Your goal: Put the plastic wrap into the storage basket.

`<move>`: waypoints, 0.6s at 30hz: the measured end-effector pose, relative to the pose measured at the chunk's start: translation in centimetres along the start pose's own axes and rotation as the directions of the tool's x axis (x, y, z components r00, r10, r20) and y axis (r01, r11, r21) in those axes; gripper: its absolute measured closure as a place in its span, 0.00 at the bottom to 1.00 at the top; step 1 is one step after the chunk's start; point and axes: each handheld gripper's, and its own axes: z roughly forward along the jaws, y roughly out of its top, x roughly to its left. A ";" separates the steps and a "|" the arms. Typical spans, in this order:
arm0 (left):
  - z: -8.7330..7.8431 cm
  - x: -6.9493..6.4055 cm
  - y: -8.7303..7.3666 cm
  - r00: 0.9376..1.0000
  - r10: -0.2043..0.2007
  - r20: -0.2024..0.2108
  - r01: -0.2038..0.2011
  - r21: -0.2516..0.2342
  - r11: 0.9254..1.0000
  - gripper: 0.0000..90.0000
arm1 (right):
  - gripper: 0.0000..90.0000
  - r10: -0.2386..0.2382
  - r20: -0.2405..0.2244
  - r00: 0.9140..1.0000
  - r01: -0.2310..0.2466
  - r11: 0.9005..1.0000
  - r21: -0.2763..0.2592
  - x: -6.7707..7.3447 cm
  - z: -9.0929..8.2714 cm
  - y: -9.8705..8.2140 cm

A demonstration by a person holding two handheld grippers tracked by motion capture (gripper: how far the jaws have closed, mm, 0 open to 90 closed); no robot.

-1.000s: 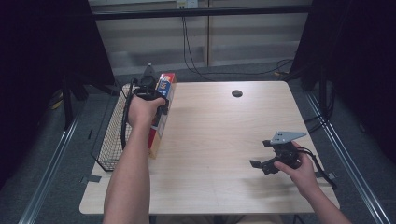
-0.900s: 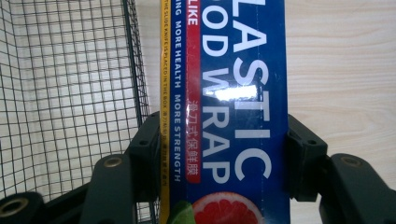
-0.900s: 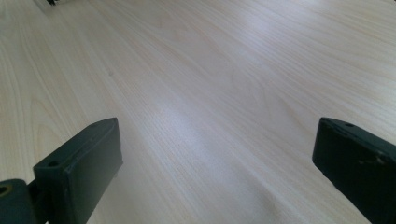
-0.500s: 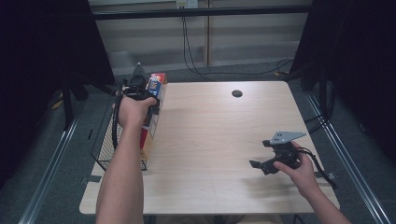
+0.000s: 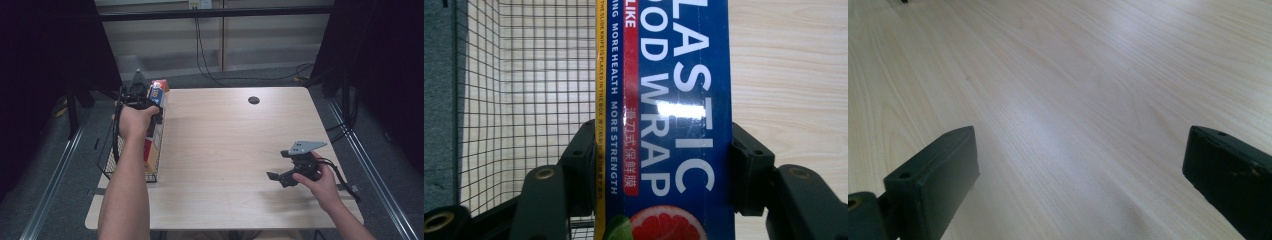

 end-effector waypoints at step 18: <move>0.6 1.9 -0.7 1.000 -0.029 -0.008 0.029 0.008 1.000 0.47 | 0.01 -0.007 -0.001 1.000 0.007 1.000 0.001 0.1 0.0 0.0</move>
